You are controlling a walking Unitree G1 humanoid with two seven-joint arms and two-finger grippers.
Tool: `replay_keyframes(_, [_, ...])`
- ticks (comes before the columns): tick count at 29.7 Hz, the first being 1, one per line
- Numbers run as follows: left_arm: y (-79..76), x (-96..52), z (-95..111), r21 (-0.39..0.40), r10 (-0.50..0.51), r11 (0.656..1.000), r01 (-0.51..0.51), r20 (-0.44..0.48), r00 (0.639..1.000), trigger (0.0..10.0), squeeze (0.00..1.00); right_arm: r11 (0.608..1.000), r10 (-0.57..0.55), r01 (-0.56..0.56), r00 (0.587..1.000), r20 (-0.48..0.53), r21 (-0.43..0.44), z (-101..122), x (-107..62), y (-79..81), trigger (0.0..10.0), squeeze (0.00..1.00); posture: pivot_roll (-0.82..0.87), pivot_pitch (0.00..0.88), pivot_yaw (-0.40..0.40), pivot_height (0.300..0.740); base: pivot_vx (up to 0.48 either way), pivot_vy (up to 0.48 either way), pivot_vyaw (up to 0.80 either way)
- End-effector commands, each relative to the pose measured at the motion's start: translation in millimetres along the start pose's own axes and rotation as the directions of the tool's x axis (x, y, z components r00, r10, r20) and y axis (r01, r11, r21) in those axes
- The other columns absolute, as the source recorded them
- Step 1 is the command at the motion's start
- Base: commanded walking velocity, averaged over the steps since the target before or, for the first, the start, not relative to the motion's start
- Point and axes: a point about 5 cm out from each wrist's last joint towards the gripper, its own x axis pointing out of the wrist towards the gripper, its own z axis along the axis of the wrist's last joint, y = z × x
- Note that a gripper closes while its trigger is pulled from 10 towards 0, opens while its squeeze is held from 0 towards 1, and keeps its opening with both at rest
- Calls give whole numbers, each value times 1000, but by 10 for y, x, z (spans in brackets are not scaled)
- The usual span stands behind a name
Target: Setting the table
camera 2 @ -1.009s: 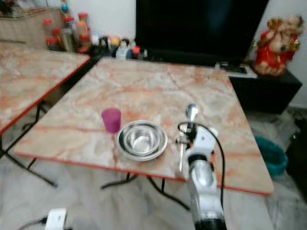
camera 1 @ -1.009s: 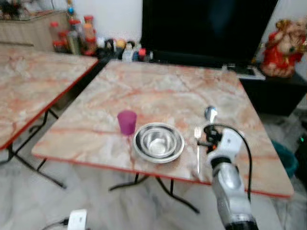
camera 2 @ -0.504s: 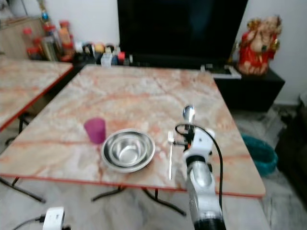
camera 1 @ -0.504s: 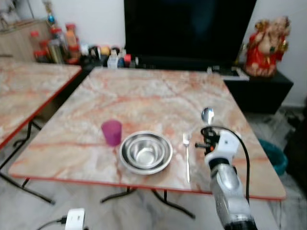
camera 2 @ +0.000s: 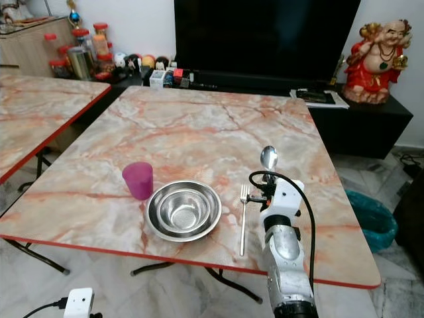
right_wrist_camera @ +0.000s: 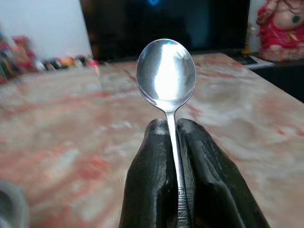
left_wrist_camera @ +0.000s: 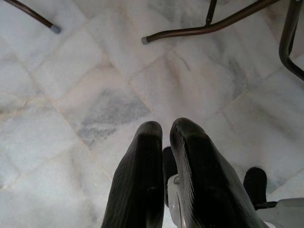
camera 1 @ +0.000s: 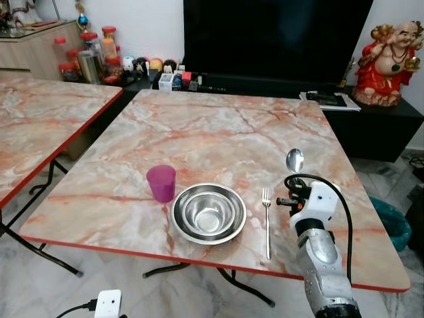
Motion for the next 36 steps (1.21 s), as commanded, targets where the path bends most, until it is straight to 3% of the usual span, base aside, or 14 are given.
replay_keyframes(1, [-13,-12,-54,-26,8,1000,-8,-12,1000,10000,0,999,-27,26,999,-42,-24,-29,39,-42,10000,0,-52,0,-46,740,0,0,0])
replay_keyframes(5, [-28,-17,-78,-28,5,1000,-6,-18,1000,10000,0,995,-65,53,988,-143,-84,-152,74,-73,10000,0,-47,0,-48,740,0,0,0])
replay_keyframes(11, [-4,-27,-101,-29,11,999,-12,-24,1000,10000,0,996,-66,51,977,-203,-76,-239,91,-6,10000,0,-40,0,-54,740,0,0,0])
replay_keyframes(24, [28,-41,-134,5,-1,1000,1,-35,999,10000,0,995,-92,78,962,-257,-66,-371,94,66,10000,0,-28,0,-38,740,0,0,0])
replay_keyframes(36, [10,-77,-244,28,-18,999,20,-58,998,10000,0,984,-180,173,959,-217,-53,-297,113,-133,10000,0,-48,0,-19,740,0,0,0])
